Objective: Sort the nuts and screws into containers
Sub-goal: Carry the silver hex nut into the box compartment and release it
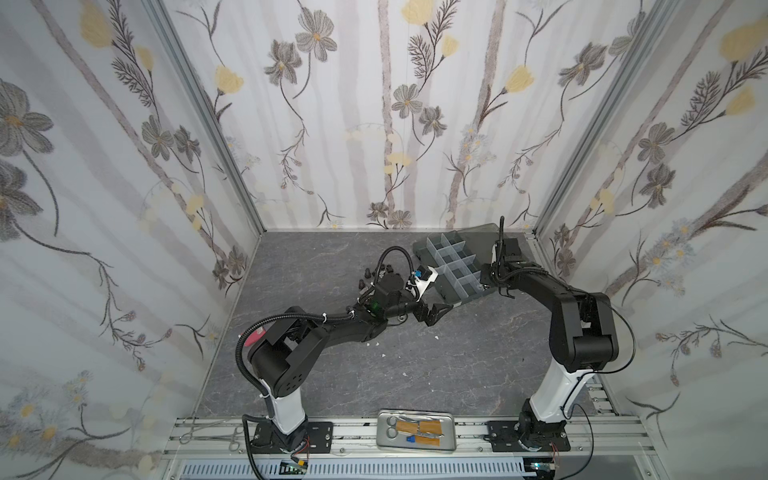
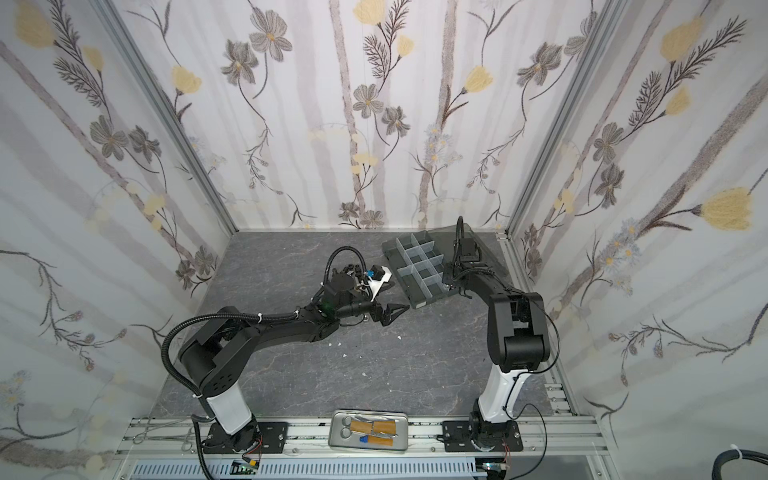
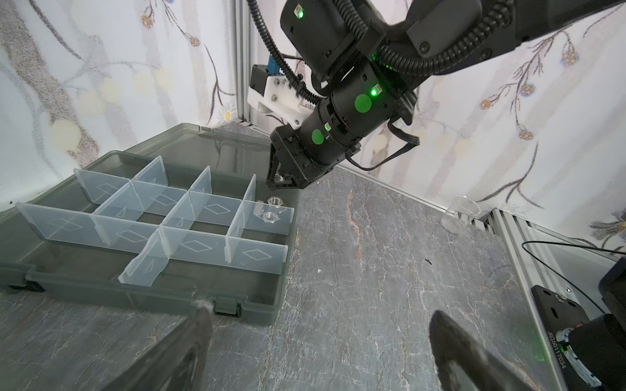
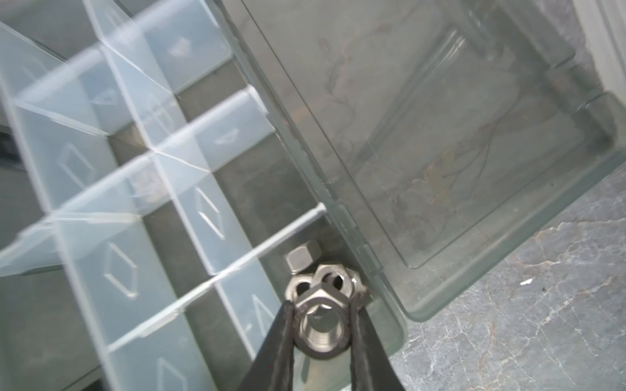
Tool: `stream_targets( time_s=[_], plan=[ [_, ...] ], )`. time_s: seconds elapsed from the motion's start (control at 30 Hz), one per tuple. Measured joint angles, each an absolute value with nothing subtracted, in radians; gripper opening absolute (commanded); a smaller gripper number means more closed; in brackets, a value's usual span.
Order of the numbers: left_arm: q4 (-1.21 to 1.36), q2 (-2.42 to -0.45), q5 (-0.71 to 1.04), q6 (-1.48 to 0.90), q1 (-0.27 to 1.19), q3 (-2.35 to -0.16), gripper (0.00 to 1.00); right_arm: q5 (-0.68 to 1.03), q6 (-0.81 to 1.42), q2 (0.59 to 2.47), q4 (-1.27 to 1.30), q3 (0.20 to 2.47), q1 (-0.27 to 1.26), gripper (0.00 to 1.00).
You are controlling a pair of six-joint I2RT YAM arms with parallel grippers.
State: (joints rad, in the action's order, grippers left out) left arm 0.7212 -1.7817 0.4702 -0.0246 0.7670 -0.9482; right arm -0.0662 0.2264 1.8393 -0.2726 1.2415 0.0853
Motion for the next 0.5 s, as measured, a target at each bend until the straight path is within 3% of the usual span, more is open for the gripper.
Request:
stream_targets(
  time_s=[0.27, 0.5],
  plan=[
    [0.711, -1.724, 0.426, -0.027, 0.748, -0.906, 1.0, -0.05, 0.223, 1.838, -0.279, 1.239, 0.091, 0.47],
    [0.82, -1.546, 0.419, -0.122, 0.589, -0.685, 1.0, 0.049, 0.192, 1.659, -0.162, 1.153, 0.219, 0.51]
  ],
)
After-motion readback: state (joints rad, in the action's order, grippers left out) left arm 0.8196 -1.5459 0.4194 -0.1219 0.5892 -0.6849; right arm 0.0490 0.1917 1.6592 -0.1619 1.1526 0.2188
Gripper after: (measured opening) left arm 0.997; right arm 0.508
